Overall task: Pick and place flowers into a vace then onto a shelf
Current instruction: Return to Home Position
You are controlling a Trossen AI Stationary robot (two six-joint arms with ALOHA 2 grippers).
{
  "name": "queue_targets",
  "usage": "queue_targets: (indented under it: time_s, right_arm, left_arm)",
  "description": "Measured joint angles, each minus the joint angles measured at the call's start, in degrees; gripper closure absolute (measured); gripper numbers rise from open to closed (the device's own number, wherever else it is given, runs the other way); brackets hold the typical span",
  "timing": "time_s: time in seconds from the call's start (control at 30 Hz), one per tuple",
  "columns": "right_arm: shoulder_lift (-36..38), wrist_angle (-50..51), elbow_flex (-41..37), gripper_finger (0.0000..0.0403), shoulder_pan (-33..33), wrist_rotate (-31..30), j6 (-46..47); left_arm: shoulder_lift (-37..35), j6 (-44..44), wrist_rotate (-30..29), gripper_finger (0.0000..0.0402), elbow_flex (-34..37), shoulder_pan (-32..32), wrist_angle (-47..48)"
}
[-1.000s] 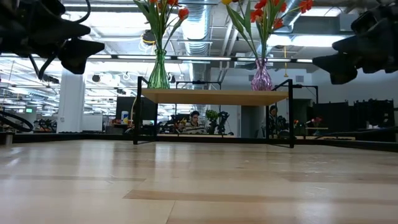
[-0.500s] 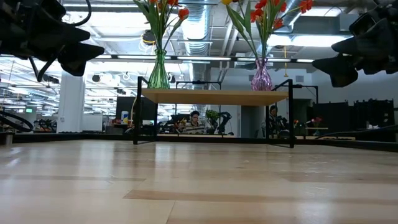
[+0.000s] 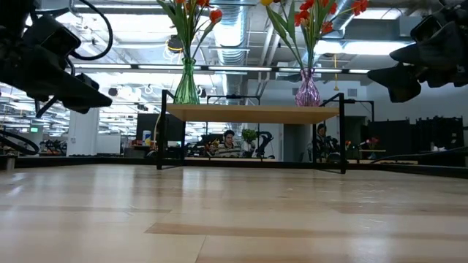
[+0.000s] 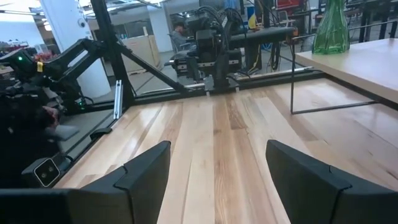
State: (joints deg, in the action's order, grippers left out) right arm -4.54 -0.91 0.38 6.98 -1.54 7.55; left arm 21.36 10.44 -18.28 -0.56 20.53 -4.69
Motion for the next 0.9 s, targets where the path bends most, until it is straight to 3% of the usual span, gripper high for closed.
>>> queue_targets:
  time_s: [0.9]
  right_arm:
    - [0.0,0.0,0.0,0.0145,0.0,0.0,0.0]
  left_arm:
    - [0.4,-0.3,0.0,0.0193,-0.4,0.0,1.4]
